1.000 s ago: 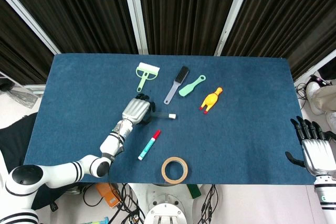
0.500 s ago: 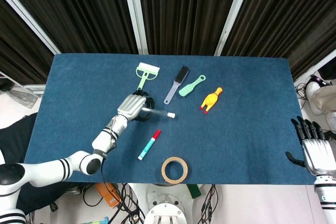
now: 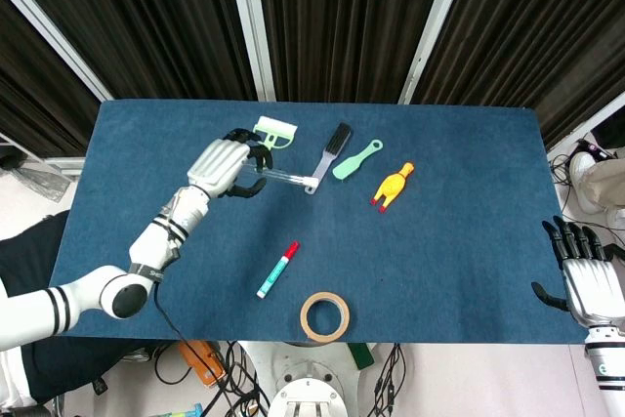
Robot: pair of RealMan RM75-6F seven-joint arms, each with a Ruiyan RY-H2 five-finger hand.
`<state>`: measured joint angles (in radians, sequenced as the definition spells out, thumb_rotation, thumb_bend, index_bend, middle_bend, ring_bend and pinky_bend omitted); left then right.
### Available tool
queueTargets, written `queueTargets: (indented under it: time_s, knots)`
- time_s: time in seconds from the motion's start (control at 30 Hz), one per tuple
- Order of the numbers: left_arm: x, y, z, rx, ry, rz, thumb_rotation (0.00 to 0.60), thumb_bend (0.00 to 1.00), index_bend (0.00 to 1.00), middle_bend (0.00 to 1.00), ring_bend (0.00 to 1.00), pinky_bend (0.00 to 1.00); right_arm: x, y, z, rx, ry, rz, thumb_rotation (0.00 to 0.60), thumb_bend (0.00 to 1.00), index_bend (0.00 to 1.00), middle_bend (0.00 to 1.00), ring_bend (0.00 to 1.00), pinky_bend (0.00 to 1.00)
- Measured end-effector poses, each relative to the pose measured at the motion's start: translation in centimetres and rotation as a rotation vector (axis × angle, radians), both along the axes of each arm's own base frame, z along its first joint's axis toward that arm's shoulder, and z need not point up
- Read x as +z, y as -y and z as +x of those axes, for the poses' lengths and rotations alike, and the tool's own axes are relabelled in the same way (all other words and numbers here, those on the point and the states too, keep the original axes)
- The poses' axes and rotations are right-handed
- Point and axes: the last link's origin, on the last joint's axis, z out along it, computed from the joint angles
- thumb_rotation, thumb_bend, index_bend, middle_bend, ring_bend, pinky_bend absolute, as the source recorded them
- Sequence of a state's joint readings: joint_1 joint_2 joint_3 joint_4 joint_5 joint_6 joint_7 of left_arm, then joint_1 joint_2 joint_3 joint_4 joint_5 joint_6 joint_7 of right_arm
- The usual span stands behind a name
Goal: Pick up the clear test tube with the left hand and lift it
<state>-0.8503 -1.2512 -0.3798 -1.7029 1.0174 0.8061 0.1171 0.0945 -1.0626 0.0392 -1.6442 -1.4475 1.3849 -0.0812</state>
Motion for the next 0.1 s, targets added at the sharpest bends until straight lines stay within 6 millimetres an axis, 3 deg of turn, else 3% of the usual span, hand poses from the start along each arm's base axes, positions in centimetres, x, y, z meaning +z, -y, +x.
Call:
queueTargets:
  time_s: [0.1]
  knots:
    - [2.6, 0.3, 0.6, -0.005, 0.012, 0.010, 0.600, 0.54, 0.54, 0.53, 0.18, 0.13, 0.0, 0.0, 0.0, 0.000, -0.002, 0.001, 0.600, 0.35, 0.03, 0.04, 0.00, 0.00]
